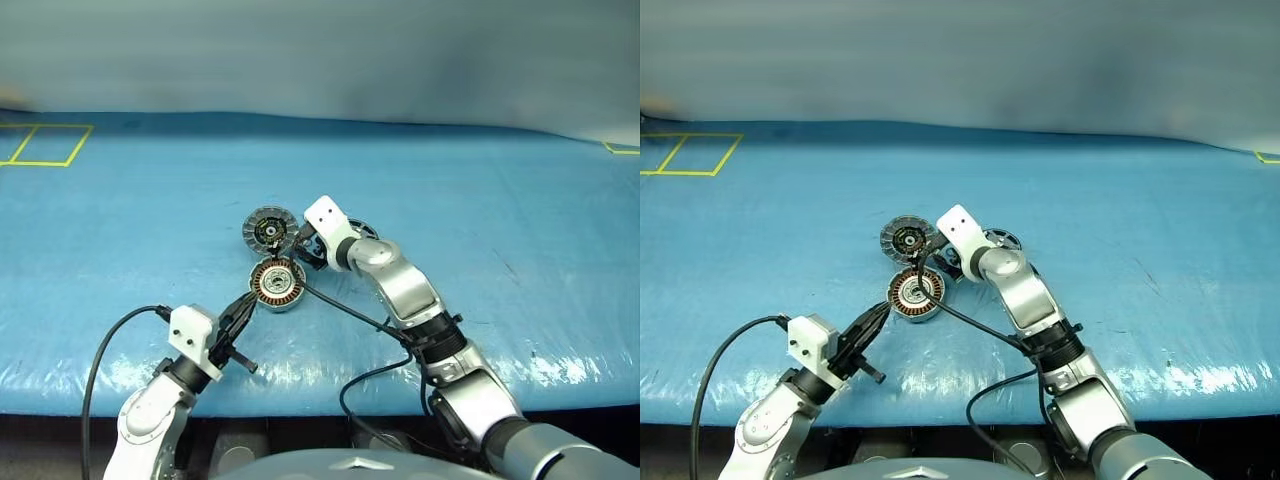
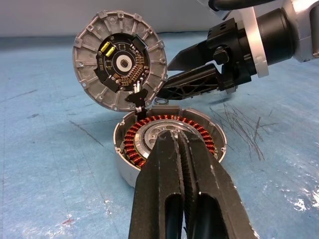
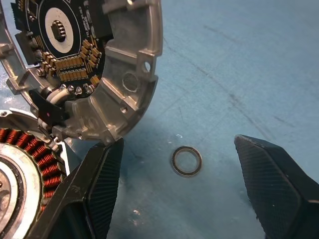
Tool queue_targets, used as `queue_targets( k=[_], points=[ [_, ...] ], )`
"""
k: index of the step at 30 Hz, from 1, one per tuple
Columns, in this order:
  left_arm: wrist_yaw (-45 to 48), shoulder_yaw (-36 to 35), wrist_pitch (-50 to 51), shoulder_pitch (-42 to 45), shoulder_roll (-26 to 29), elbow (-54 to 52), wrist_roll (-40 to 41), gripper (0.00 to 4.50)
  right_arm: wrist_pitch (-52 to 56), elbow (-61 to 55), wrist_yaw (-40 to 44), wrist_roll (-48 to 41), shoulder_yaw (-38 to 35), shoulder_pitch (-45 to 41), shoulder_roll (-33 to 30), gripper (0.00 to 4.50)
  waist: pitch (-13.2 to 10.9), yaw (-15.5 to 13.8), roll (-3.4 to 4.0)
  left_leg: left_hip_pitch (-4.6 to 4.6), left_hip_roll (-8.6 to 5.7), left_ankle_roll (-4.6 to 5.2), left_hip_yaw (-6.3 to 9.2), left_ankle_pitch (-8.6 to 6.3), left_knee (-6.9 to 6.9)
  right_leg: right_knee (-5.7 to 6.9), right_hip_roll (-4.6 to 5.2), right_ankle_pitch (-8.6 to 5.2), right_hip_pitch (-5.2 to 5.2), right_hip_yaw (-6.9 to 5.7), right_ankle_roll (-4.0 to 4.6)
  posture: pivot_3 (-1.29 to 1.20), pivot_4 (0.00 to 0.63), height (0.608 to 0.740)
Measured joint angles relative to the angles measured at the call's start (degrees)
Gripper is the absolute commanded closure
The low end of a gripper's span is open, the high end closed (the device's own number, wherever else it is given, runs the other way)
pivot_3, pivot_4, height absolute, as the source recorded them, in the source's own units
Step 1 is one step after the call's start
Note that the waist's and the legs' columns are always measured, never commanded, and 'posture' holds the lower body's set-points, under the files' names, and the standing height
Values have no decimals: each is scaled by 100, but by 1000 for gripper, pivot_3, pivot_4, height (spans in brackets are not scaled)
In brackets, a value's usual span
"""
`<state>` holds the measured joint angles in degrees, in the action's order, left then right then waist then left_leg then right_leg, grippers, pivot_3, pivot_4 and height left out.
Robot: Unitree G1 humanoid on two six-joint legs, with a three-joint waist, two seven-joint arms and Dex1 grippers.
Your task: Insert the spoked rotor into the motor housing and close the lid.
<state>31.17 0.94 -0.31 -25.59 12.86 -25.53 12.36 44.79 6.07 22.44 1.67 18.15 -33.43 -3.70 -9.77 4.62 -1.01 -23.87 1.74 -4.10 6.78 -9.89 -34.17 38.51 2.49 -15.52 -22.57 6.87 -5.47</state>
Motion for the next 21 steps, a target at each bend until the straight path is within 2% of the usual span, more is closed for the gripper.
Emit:
queue_targets(
  k=[12, 15, 21],
  points=[
    [-101, 55, 80, 32, 103, 27, 55, 4397, -294, 905, -322, -18, -192, -143, 244, 785, -1, 21, 4, 4, 1, 0, 0, 0, 6, 0, 0, -1, -1, 0, 2, 0, 150, 740],
    [-121, 78, 93, 47, 128, 27, 54, 4397, -373, 997, -404, 2, -185, -142, 275, 1354, 0, 25, 4, 7, 1, 0, 0, 0, 5, 0, 0, -1, 2, 1, 2, 0, 150, 740],
    [-189, 102, 93, 44, 127, 27, 50, 4397, -428, 951, -420, 21, -143, -72, 302, 3324, 0, 23, 4, 7, 1, 0, 0, 0, 5, 0, 0, -2, 2, 0, 2, 0, 150, 740]
  ],
)
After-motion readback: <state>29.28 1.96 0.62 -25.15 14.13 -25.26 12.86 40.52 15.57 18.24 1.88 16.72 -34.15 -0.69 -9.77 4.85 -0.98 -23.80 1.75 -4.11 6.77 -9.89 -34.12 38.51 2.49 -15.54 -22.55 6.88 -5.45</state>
